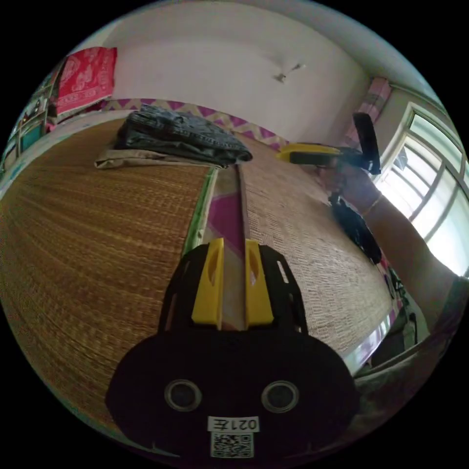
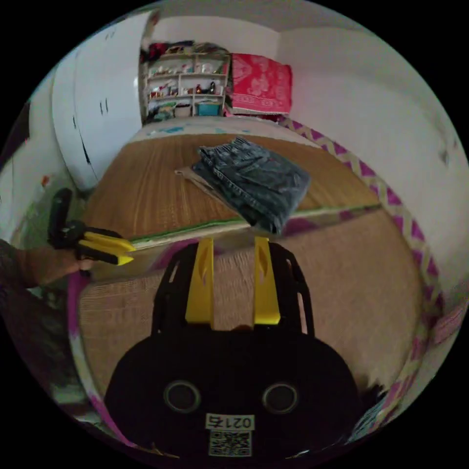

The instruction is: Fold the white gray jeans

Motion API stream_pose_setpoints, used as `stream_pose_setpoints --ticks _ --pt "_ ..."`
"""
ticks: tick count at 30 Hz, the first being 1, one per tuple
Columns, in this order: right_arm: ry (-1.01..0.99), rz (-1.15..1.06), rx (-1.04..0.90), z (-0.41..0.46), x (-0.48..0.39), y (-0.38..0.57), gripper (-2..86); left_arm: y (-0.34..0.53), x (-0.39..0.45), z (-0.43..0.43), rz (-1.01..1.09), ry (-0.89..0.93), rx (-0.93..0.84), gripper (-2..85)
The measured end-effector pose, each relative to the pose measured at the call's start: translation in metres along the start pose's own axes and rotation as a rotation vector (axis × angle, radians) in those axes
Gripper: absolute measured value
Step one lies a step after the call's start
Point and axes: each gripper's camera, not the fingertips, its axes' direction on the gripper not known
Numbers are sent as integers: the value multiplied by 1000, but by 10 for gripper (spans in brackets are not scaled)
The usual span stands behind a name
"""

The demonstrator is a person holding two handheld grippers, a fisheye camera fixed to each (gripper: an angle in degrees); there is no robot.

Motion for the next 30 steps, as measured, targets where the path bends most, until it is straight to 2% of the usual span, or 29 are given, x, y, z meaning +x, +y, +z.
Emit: stream_pose_setpoints --ticks 4,7,11,15,21,27,30 --pt "182 -249 -14 65 -79 -92 135 20 -2 -18 -23 2 73 25" --pt "262 -397 -21 101 -123 -144 136 37 0 -35 -92 -95 145 -5" --pt "289 -452 -52 135 -154 -195 139 49 19 -42 -37 -191 150 -9" --pt "373 -473 -166 180 -170 -229 125 60 19 -50 -40 -173 145 -10" --pt "362 -348 -136 191 -177 -247 73 75 13 -61 -85 -126 142 -10" --pt "88 -51 -131 143 -134 -275 53 88 24 -70 -46 -143 157 -10" --pt "-20 142 -19 91 -90 -277 36 92 26 -72 -51 -142 153 -10"
